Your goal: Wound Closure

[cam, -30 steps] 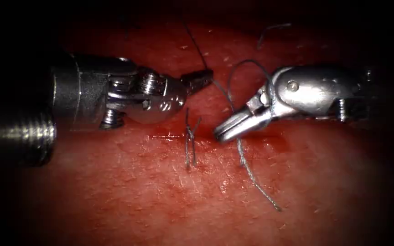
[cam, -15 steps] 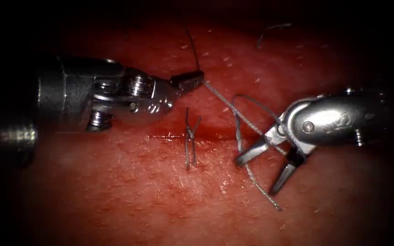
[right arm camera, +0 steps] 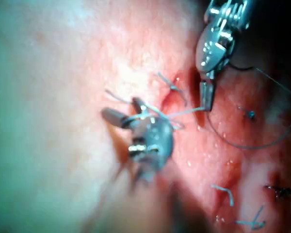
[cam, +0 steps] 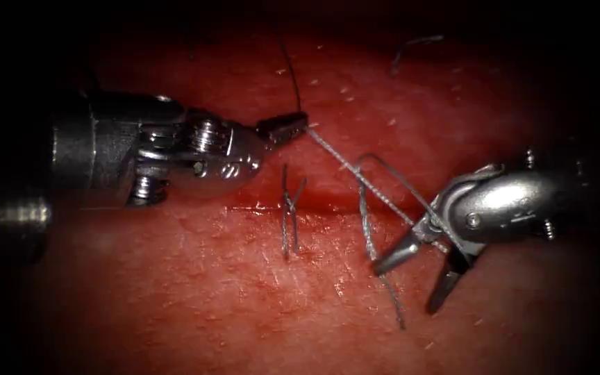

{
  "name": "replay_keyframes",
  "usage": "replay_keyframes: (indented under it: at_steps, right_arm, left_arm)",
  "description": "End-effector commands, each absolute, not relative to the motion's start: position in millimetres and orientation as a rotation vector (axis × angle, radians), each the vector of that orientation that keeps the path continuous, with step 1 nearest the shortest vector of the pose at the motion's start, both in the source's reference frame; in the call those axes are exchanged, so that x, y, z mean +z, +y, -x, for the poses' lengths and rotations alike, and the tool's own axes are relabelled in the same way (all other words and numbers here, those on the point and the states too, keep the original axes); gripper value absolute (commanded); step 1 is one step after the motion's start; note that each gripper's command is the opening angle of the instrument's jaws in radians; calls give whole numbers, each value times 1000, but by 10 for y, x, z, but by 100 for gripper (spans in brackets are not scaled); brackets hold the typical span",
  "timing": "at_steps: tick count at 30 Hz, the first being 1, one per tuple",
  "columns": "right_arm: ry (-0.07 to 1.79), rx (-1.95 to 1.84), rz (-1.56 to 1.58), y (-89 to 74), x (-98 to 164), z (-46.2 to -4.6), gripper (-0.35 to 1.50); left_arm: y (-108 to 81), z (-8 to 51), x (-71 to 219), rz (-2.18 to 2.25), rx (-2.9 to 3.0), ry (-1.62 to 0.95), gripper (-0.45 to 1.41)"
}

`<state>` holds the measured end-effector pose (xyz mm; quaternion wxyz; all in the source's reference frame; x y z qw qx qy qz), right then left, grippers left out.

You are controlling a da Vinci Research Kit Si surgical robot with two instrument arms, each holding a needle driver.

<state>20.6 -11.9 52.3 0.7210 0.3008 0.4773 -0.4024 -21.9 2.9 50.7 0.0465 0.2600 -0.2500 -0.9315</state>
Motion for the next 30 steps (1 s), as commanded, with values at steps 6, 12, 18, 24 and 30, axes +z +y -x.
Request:
replay_keyframes:
  at_steps: [6,12,18,24,30]
  right_arm:
    - [1056,-895,-617,-122,528,-230,93]
    - [1050,-900,-601,-130,532,-246,66]
    - [1058,-911,-626,-131,535,-240,-35]
    - [1115,-727,-678,-123,526,-235,-35]
    - [1166,-585,-703,-121,525,-231,-35]
  left_arm:
    - [29,222,511,-789,-2843,-766,-45]
    - [26,214,510,-794,-2856,-763,-45]
    - [23,211,510,-791,-2855,-762,-45]
    - [-15,202,484,-784,-2850,-757,-45]
    - [-59,190,455,-768,-2847,-754,-45]
